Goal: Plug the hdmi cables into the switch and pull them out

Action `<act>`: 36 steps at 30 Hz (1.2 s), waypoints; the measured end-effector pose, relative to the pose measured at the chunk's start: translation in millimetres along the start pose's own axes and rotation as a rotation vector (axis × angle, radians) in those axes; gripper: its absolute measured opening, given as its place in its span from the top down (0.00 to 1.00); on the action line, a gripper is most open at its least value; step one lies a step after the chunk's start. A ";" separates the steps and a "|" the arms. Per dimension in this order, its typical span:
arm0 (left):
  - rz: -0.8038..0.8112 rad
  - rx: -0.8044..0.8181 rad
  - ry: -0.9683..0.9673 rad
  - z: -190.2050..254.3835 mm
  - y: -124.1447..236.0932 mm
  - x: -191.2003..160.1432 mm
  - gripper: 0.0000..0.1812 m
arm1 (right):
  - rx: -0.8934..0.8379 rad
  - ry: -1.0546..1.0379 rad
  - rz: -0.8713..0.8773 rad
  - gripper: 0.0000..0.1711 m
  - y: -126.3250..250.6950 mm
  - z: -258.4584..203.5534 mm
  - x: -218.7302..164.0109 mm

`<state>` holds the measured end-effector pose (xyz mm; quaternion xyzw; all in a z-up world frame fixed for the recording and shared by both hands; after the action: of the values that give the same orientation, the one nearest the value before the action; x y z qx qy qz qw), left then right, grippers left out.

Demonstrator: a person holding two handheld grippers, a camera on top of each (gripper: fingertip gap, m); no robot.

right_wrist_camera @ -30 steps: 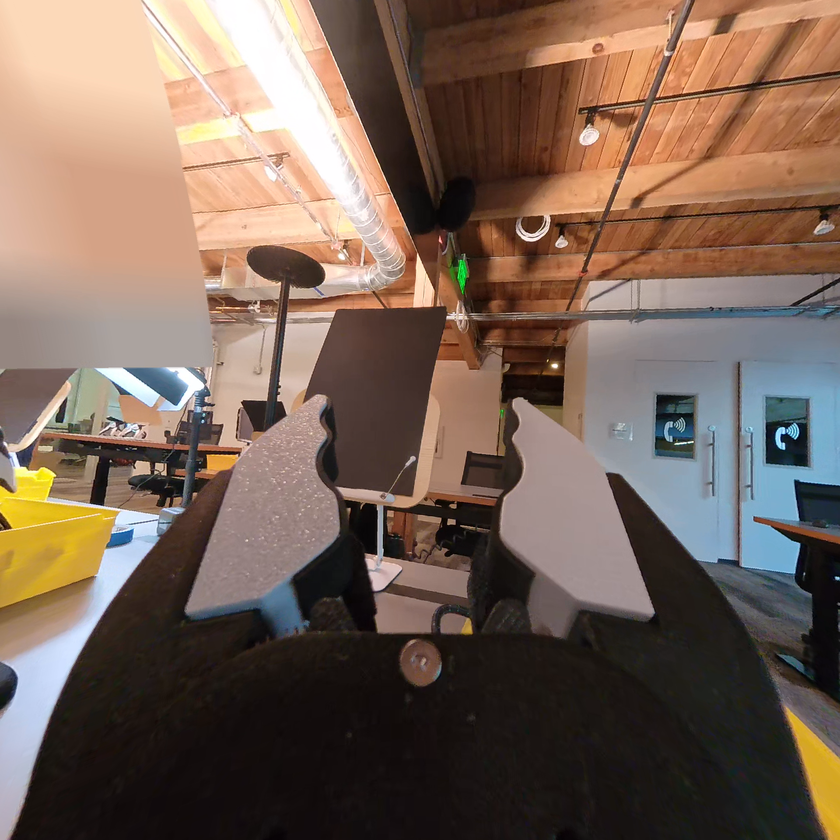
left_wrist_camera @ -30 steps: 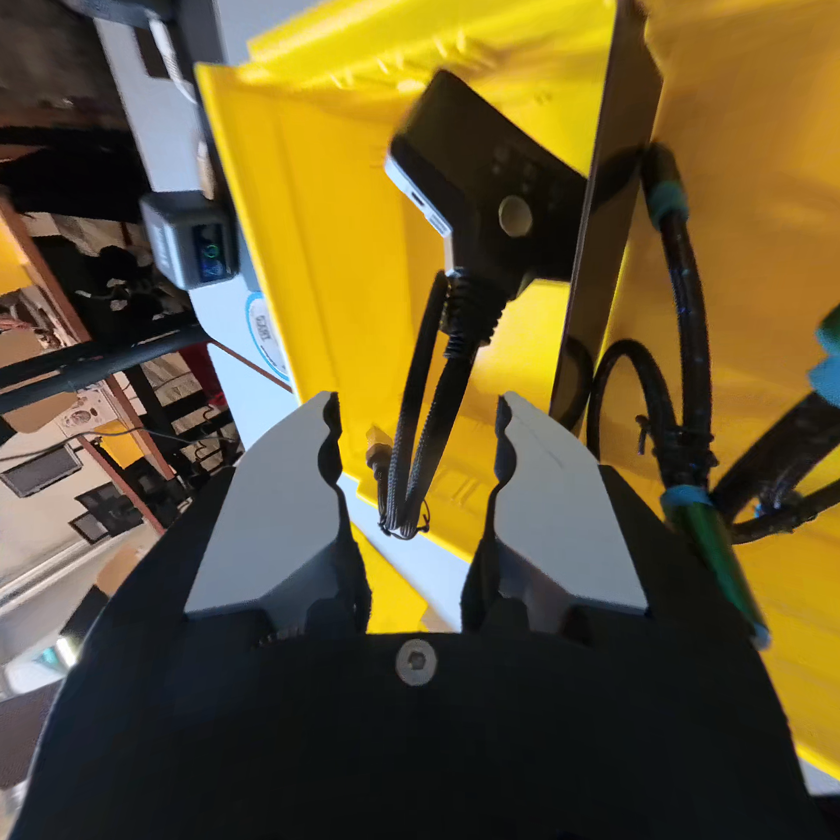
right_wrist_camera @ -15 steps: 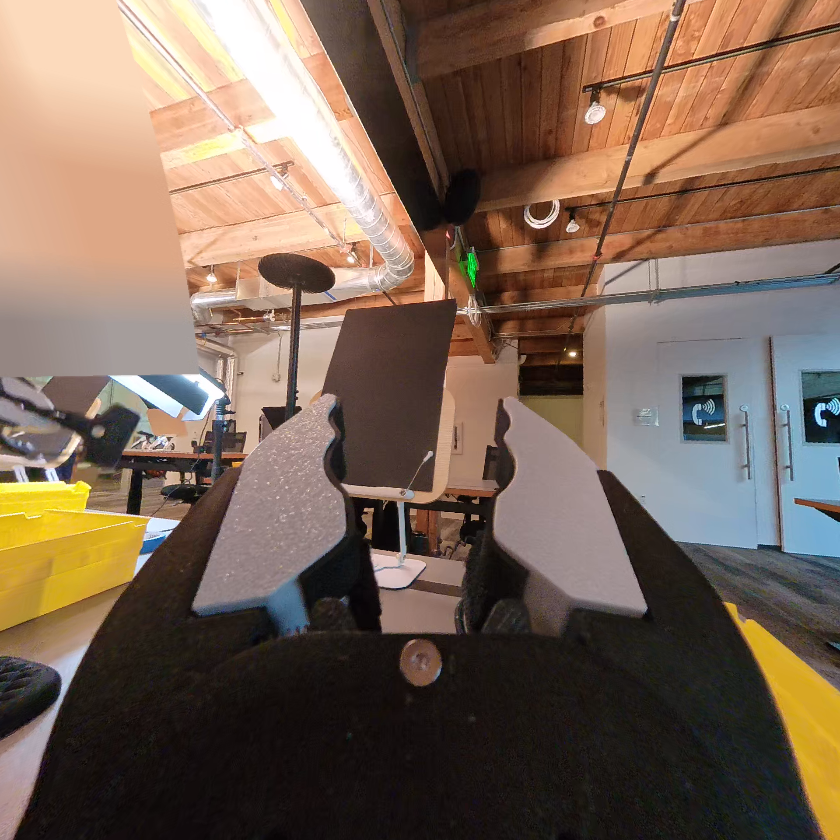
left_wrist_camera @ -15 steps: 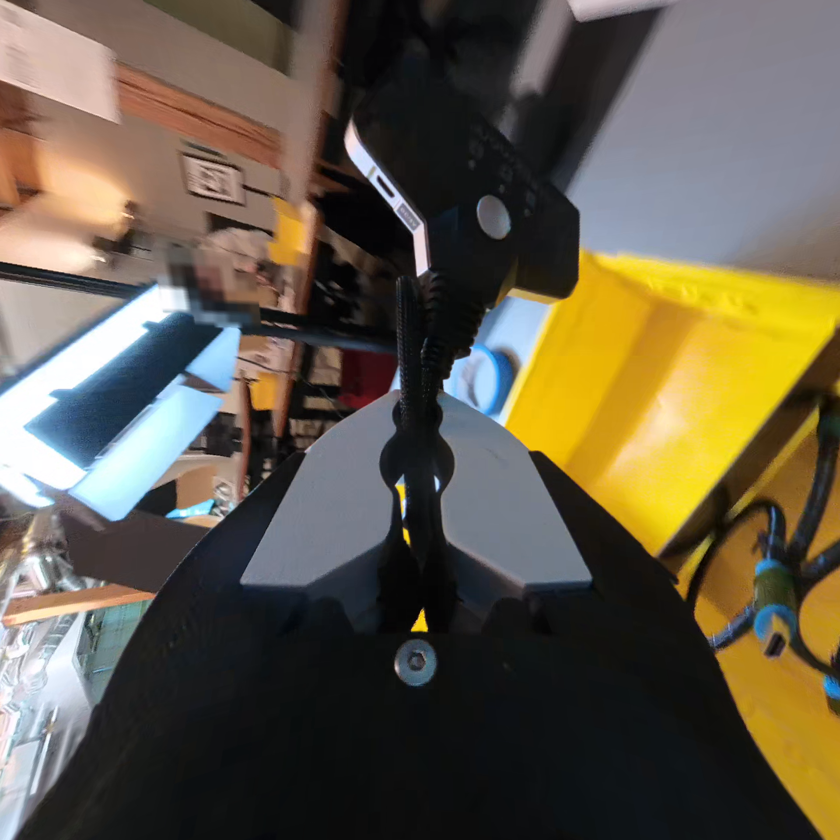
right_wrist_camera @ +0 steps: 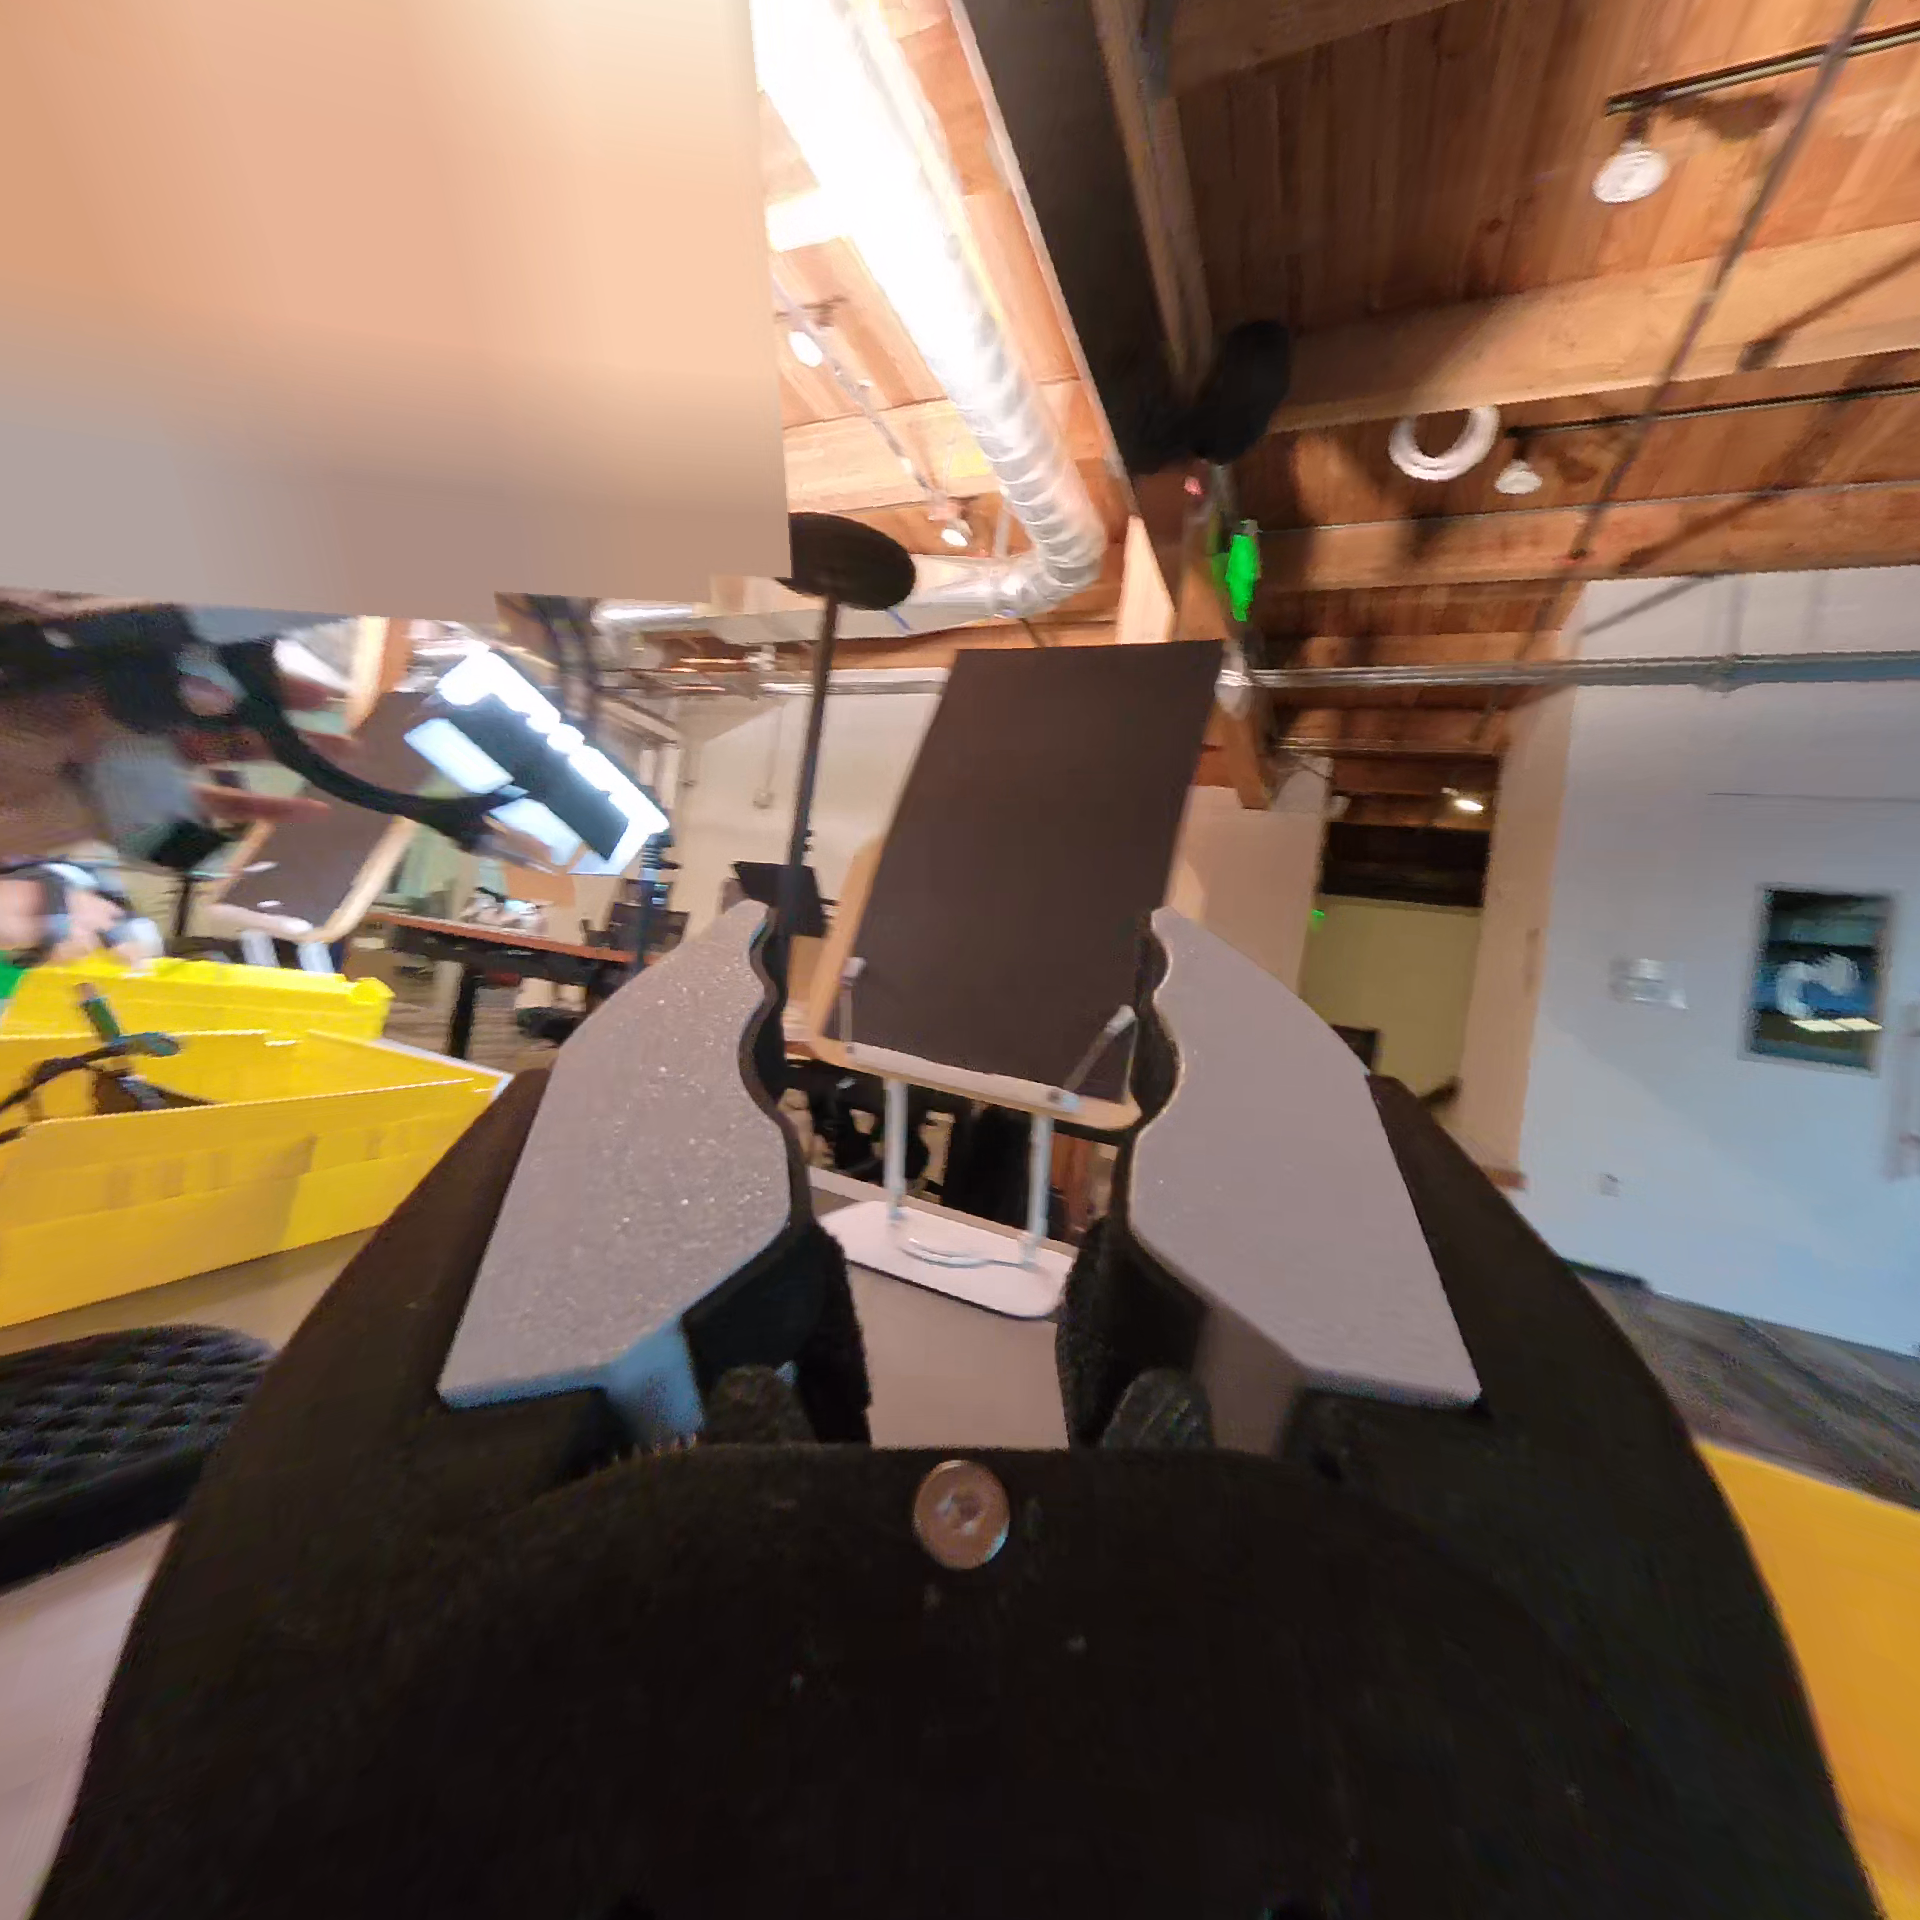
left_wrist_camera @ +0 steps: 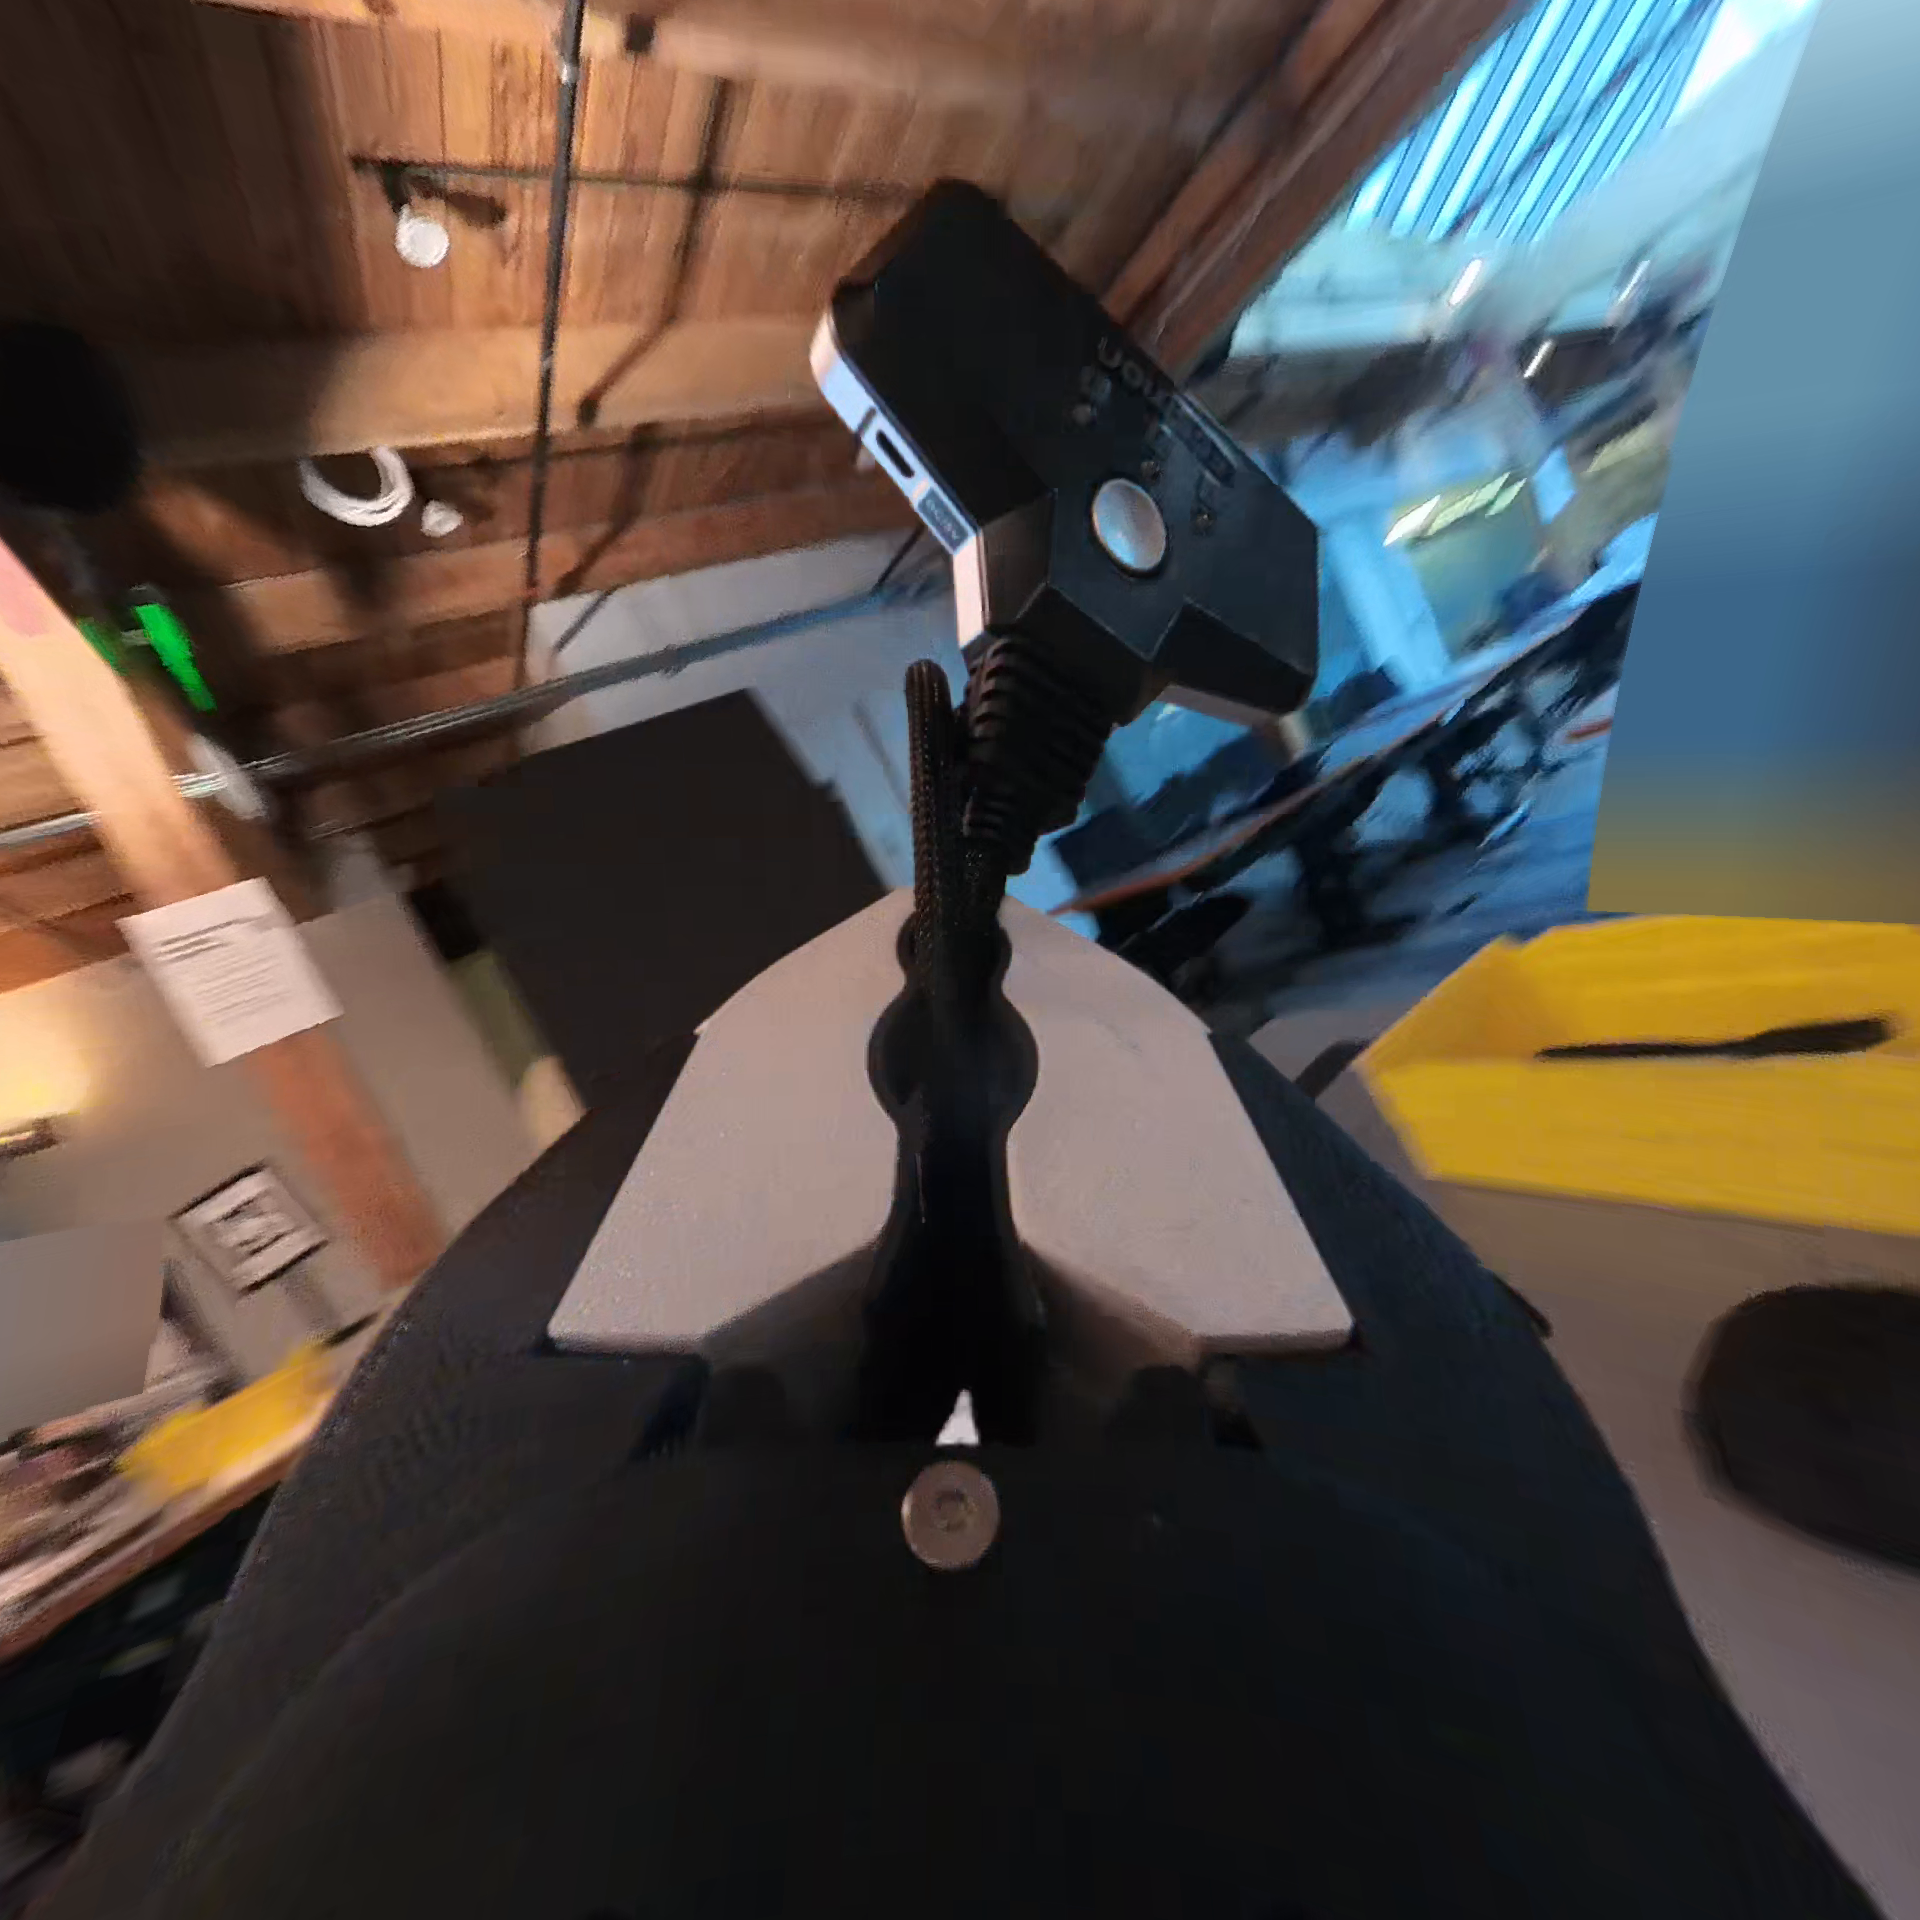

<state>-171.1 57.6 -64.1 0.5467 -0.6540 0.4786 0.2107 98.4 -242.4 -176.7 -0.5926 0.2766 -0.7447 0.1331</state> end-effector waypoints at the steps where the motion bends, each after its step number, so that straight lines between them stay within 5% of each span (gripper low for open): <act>1: 0.051 -0.026 0.053 21.4 -1.6 -7.1 0.97 | 0.050 -0.006 0.016 0.62 -3.6 -9.4 -1.1; 6: 0.283 -0.091 0.326 112.9 -4.2 -59.1 0.97 | 0.320 -0.121 0.157 0.57 -17.6 -66.9 -1.9; 12: 0.285 -0.137 0.566 166.8 -4.3 -108.5 0.97 | 0.473 -0.166 0.166 0.58 -25.2 -113.2 -10.7; 23: 0.305 -0.274 0.405 199.7 -1.9 -105.9 0.97 | 0.421 -0.306 0.137 0.64 -29.8 -110.2 -28.0; 27: 0.235 -0.301 0.315 208.4 -4.8 -107.5 0.96 | 0.501 -0.294 0.196 0.86 -23.5 -109.4 -19.9; 29: 0.225 -0.320 0.299 211.0 -4.5 -106.3 0.93 | 0.508 -0.204 0.188 0.86 -19.6 -109.0 -15.6; 32: 0.254 -0.328 0.269 207.3 2.3 -97.9 0.75 | 0.526 0.038 0.228 0.87 -13.9 -116.1 -4.2; 36: 0.307 -0.217 0.269 171.3 29.0 -78.1 0.70 | 0.559 0.606 0.150 0.87 -13.3 -126.4 -4.3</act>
<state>-130.8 -50.6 -215.6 0.3462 -0.7431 0.5005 0.2784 -19.6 -197.1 -190.9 -0.2658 0.1330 -0.9200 0.2553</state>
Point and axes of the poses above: each gripper's, where its closed fingertips meet, y back along the fingers, x out of its top, z = x × y across the jaws, the point moved 8 cm from there along y, back along the fingers, and after that the axes turned 1 degree about -x, right-handed, at the moved point
